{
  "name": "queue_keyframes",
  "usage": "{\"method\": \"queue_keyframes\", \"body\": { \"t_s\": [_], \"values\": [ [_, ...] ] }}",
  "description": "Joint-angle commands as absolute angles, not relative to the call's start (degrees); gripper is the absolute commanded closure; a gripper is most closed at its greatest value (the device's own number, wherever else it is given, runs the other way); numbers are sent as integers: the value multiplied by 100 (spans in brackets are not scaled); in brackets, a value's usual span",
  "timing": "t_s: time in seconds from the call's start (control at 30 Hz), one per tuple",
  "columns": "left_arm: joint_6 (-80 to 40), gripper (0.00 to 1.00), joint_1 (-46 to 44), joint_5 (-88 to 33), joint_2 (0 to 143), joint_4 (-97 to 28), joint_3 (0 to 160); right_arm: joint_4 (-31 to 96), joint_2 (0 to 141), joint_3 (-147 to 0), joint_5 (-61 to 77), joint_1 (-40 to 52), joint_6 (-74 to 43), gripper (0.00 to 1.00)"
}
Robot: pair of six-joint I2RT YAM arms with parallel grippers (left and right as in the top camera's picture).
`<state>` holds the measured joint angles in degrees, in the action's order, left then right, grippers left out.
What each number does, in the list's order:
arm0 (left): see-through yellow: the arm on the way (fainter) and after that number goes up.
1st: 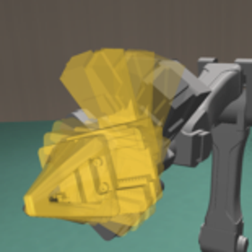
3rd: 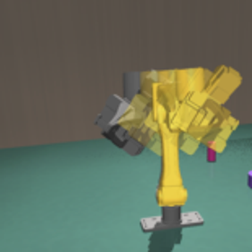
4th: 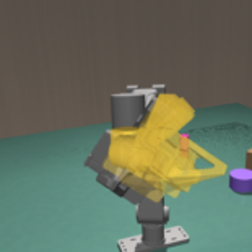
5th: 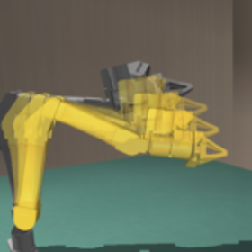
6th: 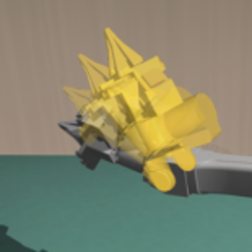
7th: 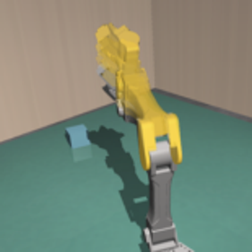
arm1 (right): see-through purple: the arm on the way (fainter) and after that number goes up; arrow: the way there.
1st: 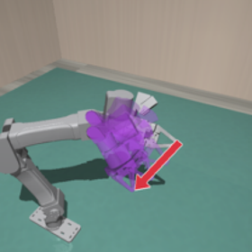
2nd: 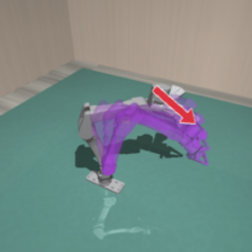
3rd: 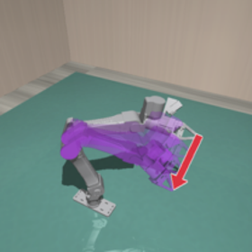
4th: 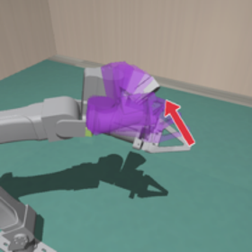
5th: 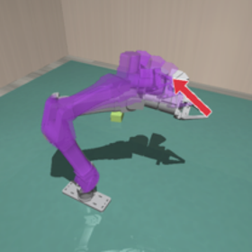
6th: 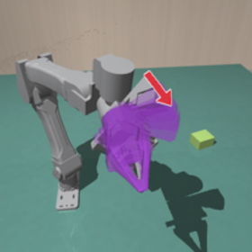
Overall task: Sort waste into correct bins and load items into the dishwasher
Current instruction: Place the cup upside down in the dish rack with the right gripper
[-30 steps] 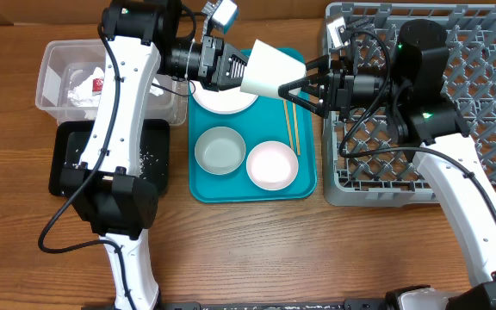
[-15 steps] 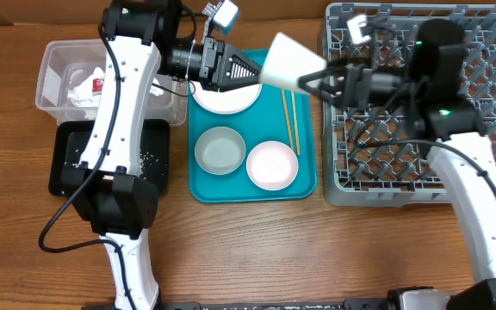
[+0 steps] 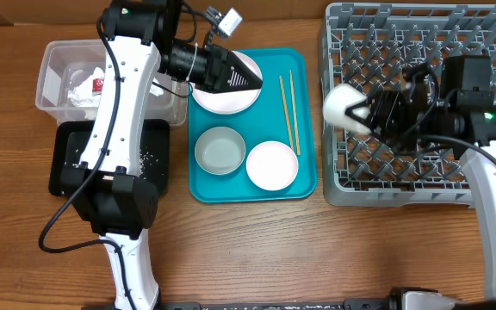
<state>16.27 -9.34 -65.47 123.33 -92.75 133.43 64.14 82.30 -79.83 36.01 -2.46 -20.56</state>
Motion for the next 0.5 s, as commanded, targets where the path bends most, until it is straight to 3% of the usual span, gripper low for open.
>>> {"method": "queue_keyframes", "body": {
  "t_s": [0.0,0.23,0.47],
  "values": [
    [1291,75,-941,-5050,12250,-9174,13349,7096,7931,-8742,1651,126,-1957,41],
    [152,78,-943,-2838,12250,-9039,13349,8407,8154,-8958,344,740,-2414,38],
    [60,78,-945,-2589,12250,-8971,13349,8842,8917,-8908,325,792,-2403,35]
  ]
}}
